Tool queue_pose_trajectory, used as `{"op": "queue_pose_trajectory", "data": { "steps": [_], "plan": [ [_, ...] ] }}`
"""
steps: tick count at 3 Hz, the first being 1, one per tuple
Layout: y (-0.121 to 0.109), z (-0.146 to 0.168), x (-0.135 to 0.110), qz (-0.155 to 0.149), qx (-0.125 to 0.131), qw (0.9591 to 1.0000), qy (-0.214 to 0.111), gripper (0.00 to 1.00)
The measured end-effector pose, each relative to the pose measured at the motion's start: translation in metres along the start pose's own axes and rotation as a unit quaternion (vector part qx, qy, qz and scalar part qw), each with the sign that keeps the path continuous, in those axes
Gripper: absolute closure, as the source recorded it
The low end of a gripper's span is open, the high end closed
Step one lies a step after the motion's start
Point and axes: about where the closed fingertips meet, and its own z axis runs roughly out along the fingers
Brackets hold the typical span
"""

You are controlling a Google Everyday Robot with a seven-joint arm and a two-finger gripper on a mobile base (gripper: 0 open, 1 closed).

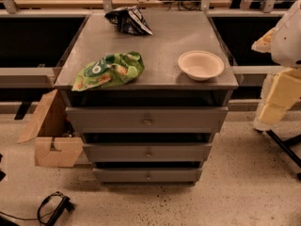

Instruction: Open bottom drawer

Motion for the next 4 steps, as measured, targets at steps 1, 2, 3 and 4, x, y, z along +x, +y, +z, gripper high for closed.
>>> {"op": "queue_pose_trajectory", "data": {
  "steps": [1,2,3,4],
  "plan": [
    [0.001,-0.001,-0.002,0.000,0.008,1.0000,0.000,0.00],
    [0.014,0.013,-0.011,-0.007,0.026,0.9996,0.004,0.00],
    [0.033,0.061,-0.024,-0.015,0.048,0.9986,0.018,0.00],
    [0.057,0.127,-0.033,-0.021,0.050,0.9984,0.020,0.00]
  ]
}}
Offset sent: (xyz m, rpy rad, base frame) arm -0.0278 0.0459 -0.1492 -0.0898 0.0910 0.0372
